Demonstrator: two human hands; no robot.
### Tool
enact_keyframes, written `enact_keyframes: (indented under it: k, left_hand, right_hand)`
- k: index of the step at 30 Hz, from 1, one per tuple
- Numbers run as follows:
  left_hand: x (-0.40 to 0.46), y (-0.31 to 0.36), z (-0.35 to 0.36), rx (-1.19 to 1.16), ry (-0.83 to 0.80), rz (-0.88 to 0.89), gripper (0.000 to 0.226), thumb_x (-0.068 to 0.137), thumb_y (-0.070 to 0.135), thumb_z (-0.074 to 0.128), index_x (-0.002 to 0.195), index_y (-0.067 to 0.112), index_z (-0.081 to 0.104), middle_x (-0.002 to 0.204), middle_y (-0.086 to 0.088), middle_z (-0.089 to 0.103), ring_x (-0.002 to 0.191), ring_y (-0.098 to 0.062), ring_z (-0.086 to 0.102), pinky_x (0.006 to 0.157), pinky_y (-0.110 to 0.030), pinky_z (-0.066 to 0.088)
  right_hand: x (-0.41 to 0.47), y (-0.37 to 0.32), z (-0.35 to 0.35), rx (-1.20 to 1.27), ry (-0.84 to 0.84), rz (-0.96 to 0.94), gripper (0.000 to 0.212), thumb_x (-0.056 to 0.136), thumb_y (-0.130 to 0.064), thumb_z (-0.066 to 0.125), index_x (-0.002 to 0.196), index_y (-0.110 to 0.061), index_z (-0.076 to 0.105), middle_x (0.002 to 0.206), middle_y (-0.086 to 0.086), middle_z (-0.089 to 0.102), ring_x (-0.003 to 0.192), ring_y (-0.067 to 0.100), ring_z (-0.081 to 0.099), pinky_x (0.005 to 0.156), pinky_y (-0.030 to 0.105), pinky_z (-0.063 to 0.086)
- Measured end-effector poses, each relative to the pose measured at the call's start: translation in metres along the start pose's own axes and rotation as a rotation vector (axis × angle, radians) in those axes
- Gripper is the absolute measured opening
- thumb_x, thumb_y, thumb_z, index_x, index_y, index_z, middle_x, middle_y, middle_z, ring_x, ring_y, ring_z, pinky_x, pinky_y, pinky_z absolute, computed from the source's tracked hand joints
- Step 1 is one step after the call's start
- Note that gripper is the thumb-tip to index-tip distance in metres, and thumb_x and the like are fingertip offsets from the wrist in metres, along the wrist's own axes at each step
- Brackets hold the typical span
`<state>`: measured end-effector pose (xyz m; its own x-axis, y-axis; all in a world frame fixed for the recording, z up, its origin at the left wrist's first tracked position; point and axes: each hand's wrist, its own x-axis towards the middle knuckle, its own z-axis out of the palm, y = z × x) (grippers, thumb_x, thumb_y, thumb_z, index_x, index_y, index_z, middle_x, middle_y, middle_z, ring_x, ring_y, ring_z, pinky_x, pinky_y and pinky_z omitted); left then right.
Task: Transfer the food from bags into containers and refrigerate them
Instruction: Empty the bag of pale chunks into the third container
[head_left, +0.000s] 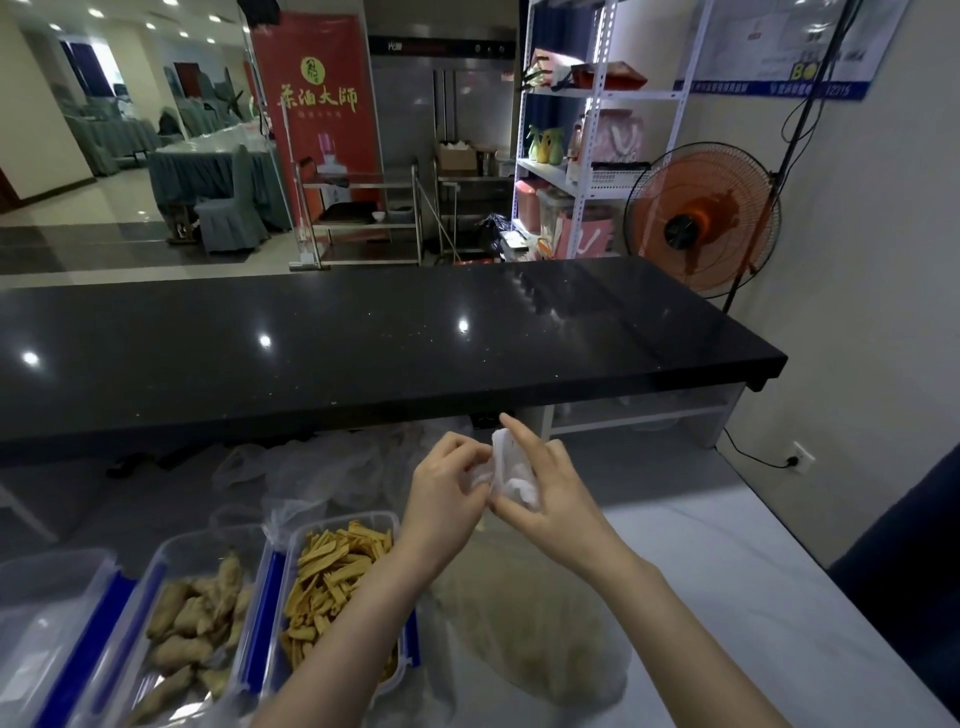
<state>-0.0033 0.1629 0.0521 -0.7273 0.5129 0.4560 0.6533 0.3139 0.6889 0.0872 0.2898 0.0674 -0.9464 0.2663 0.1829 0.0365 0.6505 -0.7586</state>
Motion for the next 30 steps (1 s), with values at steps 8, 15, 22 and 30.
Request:
enact_keyframes:
  k: [8,15,22,30]
  left_hand:
    - [-0.005,-0.012,-0.004,-0.018,0.043,-0.021,0.022,0.078,0.013,0.076,0.088,0.025,0.061,0.090,0.012,0.055,0.083,-0.003,0.055,0.070,-0.019,0.050]
    - [-0.016,-0.019,-0.011,-0.021,0.011,-0.036,0.031,0.076,0.021,0.078,0.095,0.032,0.057,0.095,0.015,0.053,0.092,0.000,0.054,0.075,-0.011,0.046]
    - [-0.046,-0.013,0.003,-0.143,-0.138,-0.214,0.041,0.072,0.046,0.075,0.106,0.037,0.052,0.107,0.019,0.053,0.098,0.002,0.054,0.081,-0.019,0.050]
    - [-0.054,0.010,0.041,-0.143,-0.245,-0.296,0.077,0.063,0.050,0.084,0.120,0.033,0.035,0.119,0.017,0.028,0.111,-0.005,0.040,0.080,-0.008,0.041]
  right_hand:
    - [0.001,0.002,0.006,0.124,-0.186,0.015,0.073,0.076,-0.045,0.074,0.138,-0.038,0.038,0.126,-0.018,0.048,0.110,0.003,0.055,0.086,0.022,0.054]
    - [0.009,0.012,0.004,-0.143,0.076,0.055,0.019,0.092,-0.030,0.052,0.108,-0.037,0.059,0.095,-0.011,0.067,0.086,0.012,0.062,0.072,0.039,0.054]
    - [0.013,0.009,-0.005,-0.041,0.292,0.137,0.013,0.095,-0.016,0.046,0.093,-0.024,0.057,0.082,-0.004,0.063,0.078,0.018,0.058,0.066,0.036,0.046]
    - [0.015,-0.029,-0.012,0.150,0.217,0.033,0.014,0.097,-0.014,0.044,0.097,-0.019,0.057,0.083,-0.002,0.063,0.080,0.013,0.060,0.067,0.031,0.049]
